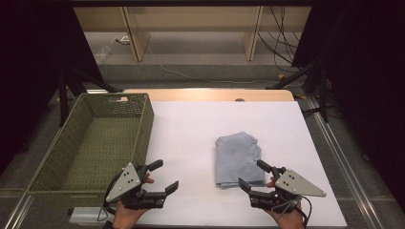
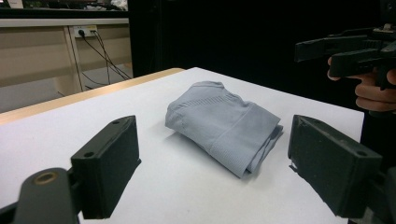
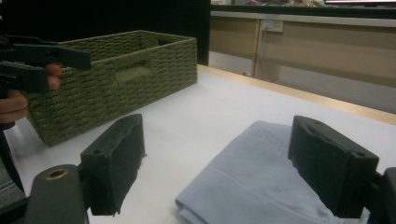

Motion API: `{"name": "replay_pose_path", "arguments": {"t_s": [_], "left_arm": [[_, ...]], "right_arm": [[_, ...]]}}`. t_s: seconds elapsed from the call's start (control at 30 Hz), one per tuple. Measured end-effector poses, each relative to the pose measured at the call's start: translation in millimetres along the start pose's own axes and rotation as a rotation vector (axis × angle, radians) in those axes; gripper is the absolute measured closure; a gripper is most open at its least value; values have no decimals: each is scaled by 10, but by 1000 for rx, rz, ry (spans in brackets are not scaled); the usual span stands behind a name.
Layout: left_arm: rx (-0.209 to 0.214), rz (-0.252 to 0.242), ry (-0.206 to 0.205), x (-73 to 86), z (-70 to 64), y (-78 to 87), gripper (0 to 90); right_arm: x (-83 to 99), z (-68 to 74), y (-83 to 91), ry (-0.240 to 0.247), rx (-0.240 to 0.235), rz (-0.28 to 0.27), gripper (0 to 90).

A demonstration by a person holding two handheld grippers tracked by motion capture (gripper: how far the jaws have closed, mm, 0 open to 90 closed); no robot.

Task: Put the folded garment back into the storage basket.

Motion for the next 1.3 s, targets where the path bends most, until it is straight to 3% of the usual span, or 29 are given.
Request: {"name": "replay_pose_path", "arguments": {"t_s": [0.23,0.43,0.47,0.5,0.53,0.9,1.03,1.17,1.23,1.3], "left_arm": [[6,2,-4,-1,-21,-5,162],[36,5,13,-17,-87,-18,163],[55,9,50,-26,-114,-25,163],[55,9,50,-26,-114,-25,163],[77,20,94,-35,-143,-36,163],[118,115,143,-35,-247,-232,163],[138,172,195,-36,-255,-384,162],[128,188,204,-27,-246,-459,162],[135,210,238,-28,-239,-518,158],[136,218,241,-36,-241,-548,158]], "right_arm": [[-4,-4,3,0,1,-2,197],[-6,-12,10,-2,6,-3,197],[-5,-17,11,-3,8,-4,197],[-5,-17,11,-3,8,-4,197],[-4,-21,13,-1,7,-5,198],[0,-37,13,-4,14,-9,197],[-6,-58,25,-7,20,-15,198],[-11,-73,39,-12,26,-19,198],[-15,-86,49,-13,29,-21,198],[-15,-94,52,-13,31,-22,198]]}}
Point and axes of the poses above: each handheld gripper's, and its own axes: y roughly backward along the jaws, x roughly out of its underside, z roughly to its left, the point moved 5 cm from there along -y, roughly forward along the jaws, and after that the axes turned 12 degrees about -x, right-handed, at the moved point
